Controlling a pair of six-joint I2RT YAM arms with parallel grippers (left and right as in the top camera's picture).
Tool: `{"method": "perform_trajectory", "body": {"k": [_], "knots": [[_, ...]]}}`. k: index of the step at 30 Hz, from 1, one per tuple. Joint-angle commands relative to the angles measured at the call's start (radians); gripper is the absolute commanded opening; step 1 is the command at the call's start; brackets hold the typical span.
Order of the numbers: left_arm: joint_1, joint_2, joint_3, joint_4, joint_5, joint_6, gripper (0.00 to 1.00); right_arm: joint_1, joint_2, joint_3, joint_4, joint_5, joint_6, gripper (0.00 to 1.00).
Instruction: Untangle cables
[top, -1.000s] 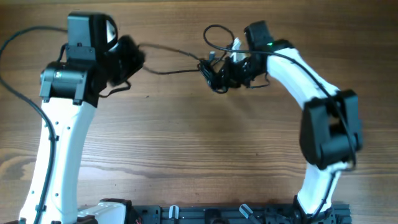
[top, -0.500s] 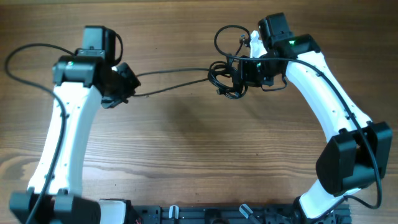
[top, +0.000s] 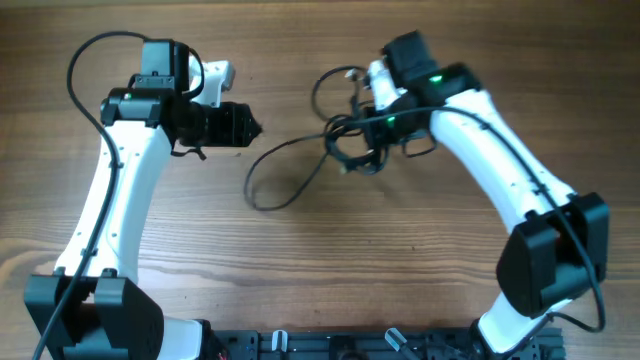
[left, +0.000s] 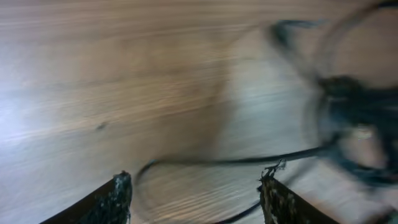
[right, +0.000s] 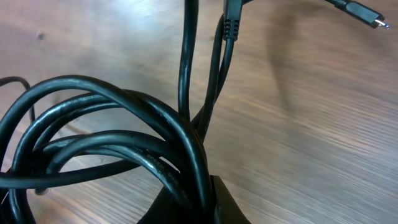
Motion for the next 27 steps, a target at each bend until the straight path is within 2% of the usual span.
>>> {"method": "perform_trajectory", "body": {"k": [1,9,19,22,23,24,27], "knots": [[-0.039,-0.025,-0.006,0.013,0.215,0.158,0.67,0.045,0.048,-0.005,0.020,0.025,-0.003,0.04],[-0.146,-0.001,-0.012,-0.047,0.213,0.356,0.60,0.046,0.061,-0.005,0.025,-0.032,-0.006,0.04],[-0.146,0.125,-0.053,0.008,0.173,0.367,0.56,0.046,0.061,-0.005,0.032,-0.123,-0.047,0.04],[-0.146,0.132,-0.053,0.010,0.173,0.366,0.34,0.044,0.061,-0.005,0.033,-0.126,-0.047,0.04],[-0.146,0.131,-0.053,0.007,0.173,0.366,0.18,0.041,0.061,-0.005,0.033,-0.126,-0.047,0.04],[-0.146,0.131,-0.053,0.006,0.173,0.366,0.06,0.037,0.061,-0.005,0.032,-0.126,-0.047,0.04],[-0.146,0.127,-0.050,0.008,0.189,0.362,0.04,0.029,0.061,-0.005,0.032,-0.125,-0.047,0.04]]}}
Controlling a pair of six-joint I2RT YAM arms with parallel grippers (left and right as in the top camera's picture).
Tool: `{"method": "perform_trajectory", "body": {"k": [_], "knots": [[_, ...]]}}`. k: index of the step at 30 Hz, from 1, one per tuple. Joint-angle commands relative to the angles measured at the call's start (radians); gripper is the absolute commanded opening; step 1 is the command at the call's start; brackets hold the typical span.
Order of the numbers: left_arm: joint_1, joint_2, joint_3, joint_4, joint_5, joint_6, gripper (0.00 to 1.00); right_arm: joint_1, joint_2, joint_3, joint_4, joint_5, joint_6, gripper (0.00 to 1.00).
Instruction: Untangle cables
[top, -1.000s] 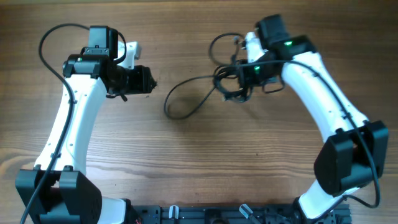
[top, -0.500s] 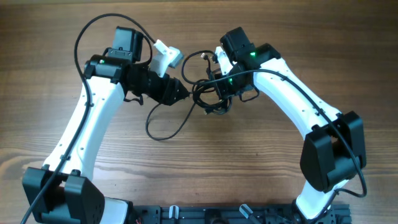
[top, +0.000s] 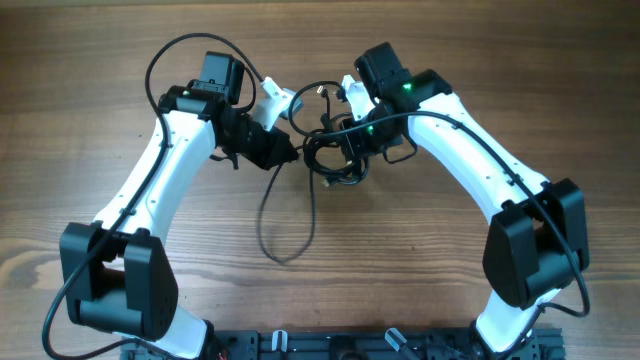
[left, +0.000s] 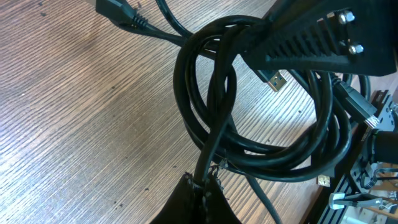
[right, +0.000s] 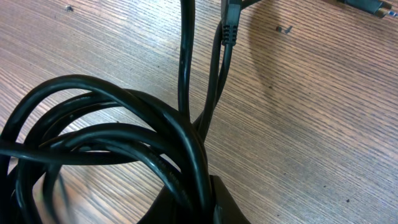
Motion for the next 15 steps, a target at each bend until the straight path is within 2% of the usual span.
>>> {"method": "perform_trajectory", "body": {"k": [1,3,4,8,11,13,15], "knots": [[0.010,-0.010,0.010,0.003,0.020,-0.013,0.04,-0.012,0.009,-0.003,0.002,-0.031,-0.016,0.04],[0.032,-0.038,0.051,0.004,0.038,-0.093,0.04,-0.012,0.020,-0.003,0.005,-0.020,0.002,0.04],[0.071,-0.072,0.099,0.007,0.038,-0.190,0.04,-0.014,0.032,-0.006,0.013,-0.021,0.012,0.04],[0.211,-0.187,0.193,0.010,0.065,-0.427,0.04,-0.026,0.056,-0.008,0.018,-0.016,0.063,0.04],[0.305,-0.285,0.201,0.033,0.135,-0.509,0.04,-0.033,0.076,-0.009,0.021,-0.013,0.095,0.04],[0.364,-0.342,0.201,0.032,0.133,-0.566,0.04,-0.040,0.089,-0.009,0.021,-0.013,0.114,0.04],[0.409,-0.378,0.201,0.011,0.084,-0.574,0.04,-0.049,0.094,-0.009,0.021,-0.013,0.131,0.04]]}}
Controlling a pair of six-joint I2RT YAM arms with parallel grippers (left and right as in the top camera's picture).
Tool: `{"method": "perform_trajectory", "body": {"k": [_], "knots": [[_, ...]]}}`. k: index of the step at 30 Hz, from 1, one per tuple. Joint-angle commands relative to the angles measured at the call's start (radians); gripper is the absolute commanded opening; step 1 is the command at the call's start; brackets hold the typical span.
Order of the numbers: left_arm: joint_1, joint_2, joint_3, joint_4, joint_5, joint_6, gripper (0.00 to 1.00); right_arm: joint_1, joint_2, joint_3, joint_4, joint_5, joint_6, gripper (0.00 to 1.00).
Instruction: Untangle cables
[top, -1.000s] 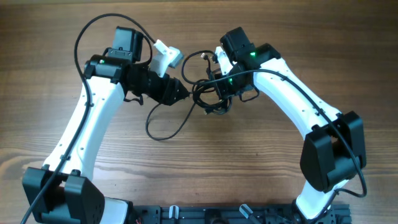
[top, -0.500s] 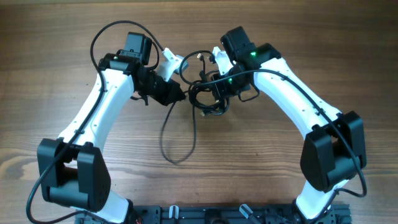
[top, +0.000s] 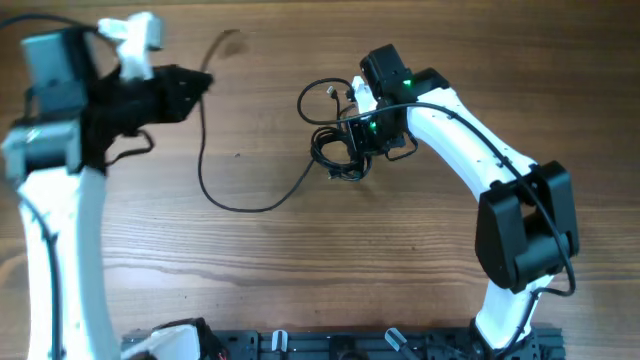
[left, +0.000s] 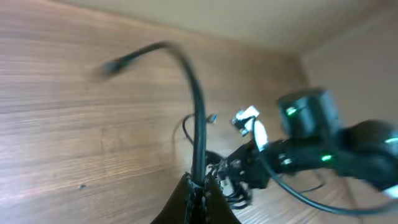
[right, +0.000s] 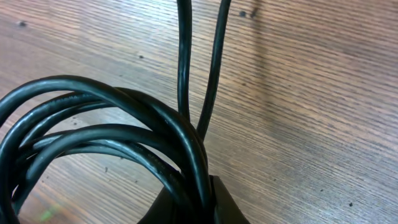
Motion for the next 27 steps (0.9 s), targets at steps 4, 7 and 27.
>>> {"method": "perform_trajectory", "body": {"k": [4,7,27], "knots": [[0.066,-0.042,0.004,-0.141,-0.199,-0.103,0.04,-0.050,0.016,0.005,0.024,-0.091,0.042,0.04],[0.026,-0.007,-0.034,-0.190,-0.198,-0.126,0.04,-0.064,0.000,0.022,0.036,-0.182,0.016,0.04],[-0.148,0.128,-0.261,-0.051,-0.336,-0.457,0.95,-0.064,-0.112,0.037,0.017,-0.149,0.022,0.82]]}}
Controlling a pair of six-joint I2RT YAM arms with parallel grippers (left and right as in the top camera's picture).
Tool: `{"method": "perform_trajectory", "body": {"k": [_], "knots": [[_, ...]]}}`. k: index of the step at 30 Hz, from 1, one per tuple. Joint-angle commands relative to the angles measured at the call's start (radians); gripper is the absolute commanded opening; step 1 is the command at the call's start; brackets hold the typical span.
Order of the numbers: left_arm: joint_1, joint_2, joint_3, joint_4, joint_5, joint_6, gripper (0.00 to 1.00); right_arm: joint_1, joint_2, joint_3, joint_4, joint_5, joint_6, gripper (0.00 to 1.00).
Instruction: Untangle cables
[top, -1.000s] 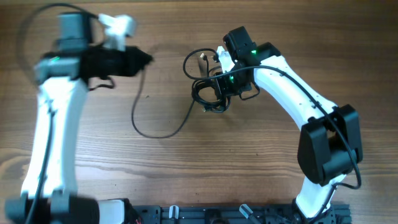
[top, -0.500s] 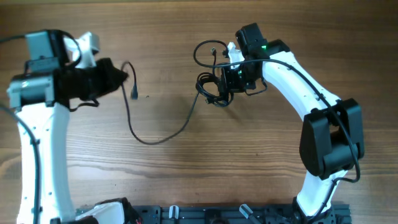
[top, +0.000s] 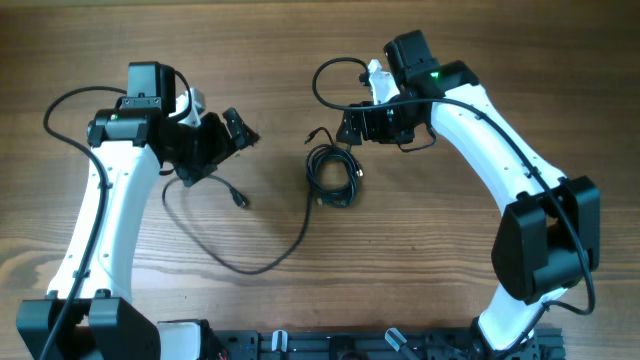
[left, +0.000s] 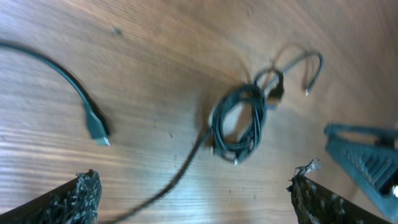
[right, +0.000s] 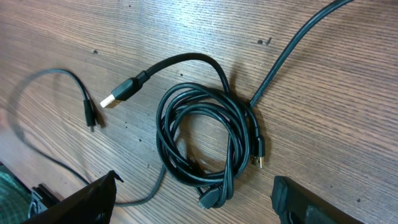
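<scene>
A coiled bundle of black cables (top: 333, 172) lies flat on the wooden table, mid-frame; it also shows as a coil (left: 239, 121) and a coil (right: 205, 140) in the wrist views. A thin black cable (top: 303, 228) runs from it down and left in a wide loop, ending in a plug (top: 238, 199) (left: 96, 124). A USB plug (right: 118, 93) sticks out of the coil. My left gripper (top: 240, 132) (left: 196, 199) is open, left of the bundle. My right gripper (top: 348, 125) (right: 193, 205) is open, just above the bundle, holding nothing.
A further black cable loop (top: 325, 78) arcs by the right wrist. The left arm's own cable (top: 60, 110) loops at the far left. A black rail (top: 380, 345) runs along the table's near edge.
Both grippers have opened. The bundle, held in the right gripper before, now lies on the table. The thin cable, held high at the far left, now rests in a loop on the table.
At first my right gripper was shut on the bundle and my left stood open apart from it. Then the left was shut on a strand at the bundle. Then it was far left with that cable drawn out. Now both are open, cables on the table.
</scene>
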Motion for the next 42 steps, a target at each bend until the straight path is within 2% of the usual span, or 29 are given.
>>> {"method": "perform_trajectory", "body": {"k": [1,4,6,7,9,14,20,22,28,35,38,40,42], "knots": [[-0.012,0.009,-0.006,0.086,-0.062,-0.091,0.86,0.002,-0.033,0.039,0.010,-0.010,0.031,0.82],[-0.037,0.014,-0.012,0.116,-0.061,-0.118,0.78,0.005,-0.032,0.038,0.010,-0.007,0.106,0.79],[-0.072,0.033,-0.050,0.158,-0.061,-0.192,0.65,0.027,-0.029,0.021,0.015,0.027,0.252,0.62],[-0.085,0.041,-0.088,0.198,-0.061,-0.249,0.54,0.044,-0.029,0.001,0.031,0.052,0.308,0.50],[-0.097,0.050,-0.145,0.262,-0.061,-0.315,0.44,0.074,-0.023,-0.043,0.077,0.061,0.383,0.43],[-0.101,0.077,-0.229,0.374,-0.078,-0.416,0.43,0.139,0.021,-0.143,0.224,0.053,0.500,0.41],[-0.101,0.084,-0.229,0.380,-0.084,-0.419,0.45,0.167,0.118,-0.143,0.327,0.064,0.582,0.41],[-0.101,0.084,-0.229,0.380,-0.084,-0.418,0.46,0.171,0.154,-0.143,0.333,0.064,0.584,0.38],[-0.101,0.084,-0.229,0.380,-0.084,-0.418,0.47,0.178,0.211,-0.143,0.379,0.060,0.584,0.36],[-0.101,0.084,-0.229,0.380,-0.084,-0.418,0.47,0.210,0.283,-0.143,0.386,0.064,0.613,0.26],[-0.101,0.084,-0.229,0.380,-0.084,-0.418,0.47,0.211,0.311,-0.143,0.391,0.064,0.618,0.16],[-0.102,0.084,-0.229,0.381,-0.084,-0.418,0.47,0.211,0.318,-0.143,0.391,0.064,0.617,0.05],[-0.102,0.084,-0.229,0.381,-0.084,-0.418,0.46,0.211,0.318,-0.143,0.393,0.064,0.607,0.04]]}}
